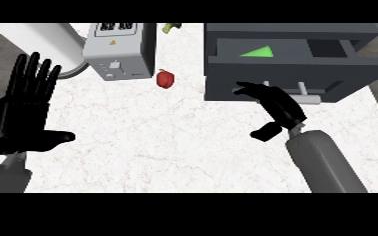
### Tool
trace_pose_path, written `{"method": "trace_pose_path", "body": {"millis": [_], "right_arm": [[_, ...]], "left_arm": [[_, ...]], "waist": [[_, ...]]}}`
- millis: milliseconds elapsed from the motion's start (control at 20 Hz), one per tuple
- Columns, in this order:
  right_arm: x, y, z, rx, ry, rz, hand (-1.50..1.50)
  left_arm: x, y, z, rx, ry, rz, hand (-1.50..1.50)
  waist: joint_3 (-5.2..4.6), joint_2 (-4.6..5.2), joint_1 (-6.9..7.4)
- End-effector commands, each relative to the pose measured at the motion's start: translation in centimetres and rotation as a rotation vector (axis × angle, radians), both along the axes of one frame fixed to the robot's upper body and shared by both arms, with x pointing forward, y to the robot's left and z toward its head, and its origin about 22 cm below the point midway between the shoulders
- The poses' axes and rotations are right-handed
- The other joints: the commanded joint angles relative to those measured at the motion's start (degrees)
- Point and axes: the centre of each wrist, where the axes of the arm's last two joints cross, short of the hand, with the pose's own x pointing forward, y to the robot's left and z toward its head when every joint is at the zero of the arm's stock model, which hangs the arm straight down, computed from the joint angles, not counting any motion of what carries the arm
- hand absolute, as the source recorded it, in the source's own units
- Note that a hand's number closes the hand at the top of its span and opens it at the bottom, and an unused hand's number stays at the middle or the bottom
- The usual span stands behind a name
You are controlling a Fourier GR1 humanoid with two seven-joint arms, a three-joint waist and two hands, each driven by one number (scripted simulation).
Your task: Pick up the cup, place it into the drawer and close the drawer
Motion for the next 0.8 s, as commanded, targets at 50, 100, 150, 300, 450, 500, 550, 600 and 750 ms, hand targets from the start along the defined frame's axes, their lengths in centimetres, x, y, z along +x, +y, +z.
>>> {"method": "trace_pose_path", "body": {"millis": [50,100,150,300,450,500,550,600,750], "right_arm": [[2.7,2.0,-1.4,-0.004,0.041,-0.001,-1.5],[3.6,-0.3,-1.7,0.011,0.037,-0.01,-1.5],[3.8,1.1,-2.1,0.021,0.038,-0.003,-1.5],[5.8,-0.5,-1.7,0.037,0.068,-0.014,-1.5],[6.8,-1.2,-1.6,0.065,0.075,-0.012,-1.5],[7.7,-2.1,-0.1,0.095,0.066,-0.036,-1.5],[7.5,-3.2,-0.7,0.072,0.085,-0.044,-1.5],[8.9,-2.5,1.4,0.052,0.081,-0.035,-1.5],[9.2,-4.2,2.0,0.056,0.091,-0.034,-1.5]], "left_arm": [[-1.0,1.1,0.8,-0.008,0.002,-0.009,-1.5],[-1.8,2.2,-0.6,-0.006,-0.001,0.002,-1.5],[-1.7,2.2,-1.4,-0.014,-0.003,0.002,-1.5],[-1.0,2.4,-0.4,-0.013,0.0,-0.009,-1.5],[-0.5,1.7,-0.9,-0.021,-0.009,-0.03,-1.5],[0.0,1.9,0.3,-0.007,-0.023,-0.031,-1.5],[-1.5,3.6,-1.0,-0.013,-0.022,-0.03,-1.5],[-0.4,1.5,-1.2,-0.022,-0.024,-0.04,-1.5],[-1.2,1.2,-1.0,-0.02,-0.012,-0.044,-1.5]], "waist": [[0.02,-0.03,0.0],[0.03,0.11,0.37],[0.02,0.08,0.08],[0.05,0.28,0.52],[0.08,0.57,1.04],[0.1,0.67,1.27],[0.09,0.77,1.8],[0.1,0.93,1.83],[0.14,0.91,2.36]]}}
